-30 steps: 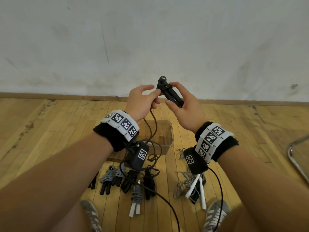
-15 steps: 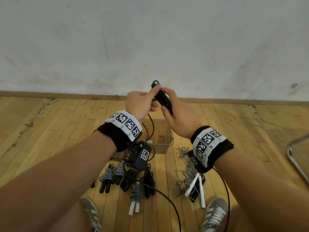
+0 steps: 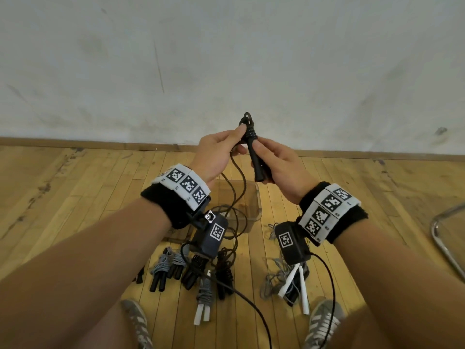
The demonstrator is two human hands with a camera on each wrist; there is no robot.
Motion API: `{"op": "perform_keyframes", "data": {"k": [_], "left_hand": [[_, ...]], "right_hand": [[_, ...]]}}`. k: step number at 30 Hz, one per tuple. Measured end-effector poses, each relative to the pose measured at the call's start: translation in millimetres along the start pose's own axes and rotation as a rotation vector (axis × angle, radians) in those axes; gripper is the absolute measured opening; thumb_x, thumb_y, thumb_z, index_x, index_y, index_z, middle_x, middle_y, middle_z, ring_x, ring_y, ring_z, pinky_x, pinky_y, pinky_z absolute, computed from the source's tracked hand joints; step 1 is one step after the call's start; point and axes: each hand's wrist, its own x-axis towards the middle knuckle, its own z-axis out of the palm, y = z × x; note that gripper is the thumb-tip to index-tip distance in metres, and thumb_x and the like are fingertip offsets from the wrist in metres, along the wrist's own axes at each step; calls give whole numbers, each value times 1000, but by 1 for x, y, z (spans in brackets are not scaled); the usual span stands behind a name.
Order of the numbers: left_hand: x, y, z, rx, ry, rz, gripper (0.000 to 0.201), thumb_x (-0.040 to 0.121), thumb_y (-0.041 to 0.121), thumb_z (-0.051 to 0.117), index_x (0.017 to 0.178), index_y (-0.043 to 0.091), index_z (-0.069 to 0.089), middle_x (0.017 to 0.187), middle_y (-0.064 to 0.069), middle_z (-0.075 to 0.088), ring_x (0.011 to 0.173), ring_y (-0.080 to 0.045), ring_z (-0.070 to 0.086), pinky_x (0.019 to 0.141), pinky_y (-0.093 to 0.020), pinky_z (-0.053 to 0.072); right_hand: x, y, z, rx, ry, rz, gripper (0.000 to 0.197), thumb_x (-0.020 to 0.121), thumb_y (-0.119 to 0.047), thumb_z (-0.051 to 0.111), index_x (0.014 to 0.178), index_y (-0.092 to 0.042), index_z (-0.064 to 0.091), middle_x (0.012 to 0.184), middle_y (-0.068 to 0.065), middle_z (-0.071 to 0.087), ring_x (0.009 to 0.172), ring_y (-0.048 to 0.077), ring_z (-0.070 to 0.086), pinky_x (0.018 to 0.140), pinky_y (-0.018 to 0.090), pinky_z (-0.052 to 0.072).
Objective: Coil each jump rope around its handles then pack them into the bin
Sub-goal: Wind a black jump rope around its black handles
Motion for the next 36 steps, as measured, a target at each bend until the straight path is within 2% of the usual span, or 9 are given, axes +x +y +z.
{"op": "perform_keyframes", "data": {"k": [4, 7, 10, 13, 15, 19, 24, 28, 36], "left_hand": [[-2, -2, 0, 57, -36, 74, 29, 102, 38, 59, 109, 17, 78, 101, -2, 79, 95, -11, 73, 89, -22, 51], [-1, -3, -2, 63, -52, 70, 28, 104, 38, 56, 105, 21, 78, 96, -1, 79, 91, -14, 71, 94, -30, 54], [0, -4, -5, 115, -69, 63, 28, 104, 40, 55, 102, 24, 78, 77, 3, 72, 71, -12, 64, 83, -33, 55], [1, -5, -6, 145, -59, 43, 27, 104, 34, 56, 105, 16, 76, 68, 1, 72, 63, -13, 66, 72, -27, 55], [0, -7, -6, 185, -50, 58, 21, 103, 30, 59, 104, 16, 76, 65, -1, 72, 63, -15, 68, 73, -30, 57], [-5, -10, 0, 239, -49, 58, 18, 101, 27, 63, 98, 19, 79, 57, 1, 67, 70, -24, 70, 87, -42, 57], [-6, -9, 3, 146, 2, 2, 16, 96, 19, 70, 108, 10, 77, 58, 3, 62, 51, -12, 59, 73, -38, 60], [-8, -6, 7, 144, 20, 8, 18, 98, 24, 68, 104, 10, 78, 57, 7, 58, 45, -9, 49, 63, -27, 55], [-8, -4, 6, 93, 184, -34, 42, 88, 46, 76, 85, 4, 79, 60, -5, 66, 48, -13, 57, 58, -27, 52]], "right_hand": [[-5, -1, 7, 89, -19, 16, 40, 105, -30, 54, 143, -18, 53, 114, 4, 75, 82, 28, 75, 73, 36, 61], [-7, -4, 7, 131, -21, 37, 44, 102, -23, 59, 145, -18, 50, 94, -3, 76, 69, 23, 74, 69, 33, 61], [-5, -3, 0, 51, 10, -3, 53, 100, -21, 63, 150, -16, 45, 72, -2, 69, 59, 18, 67, 63, 31, 59], [-3, -1, -5, -130, 71, -50, 65, 98, -24, 66, 155, -19, 37, 80, 8, 67, 59, 15, 64, 61, 30, 59], [-1, 3, -8, -287, 110, -93, 66, 99, -28, 66, 156, -20, 34, 83, 2, 68, 60, 15, 65, 60, 28, 57], [5, 15, -11, -682, 200, -177, 68, 97, -45, 62, 157, -30, 33, 105, -5, 74, 85, 18, 71, 78, 35, 58], [6, 17, -17, -920, 288, -203, 59, 98, -46, 59, 153, -29, 43, 121, -3, 72, 108, 20, 67, 83, 34, 54], [3, 17, -17, -952, 312, -296, 50, 99, -41, 60, 147, -36, 49, 110, -4, 75, 94, 21, 69, 74, 36, 56], [3, 23, -9, -1006, 172, -354, 64, 102, -24, 51, 158, -40, 26, 88, 1, 57, 70, 14, 52, 56, 28, 35]]}}
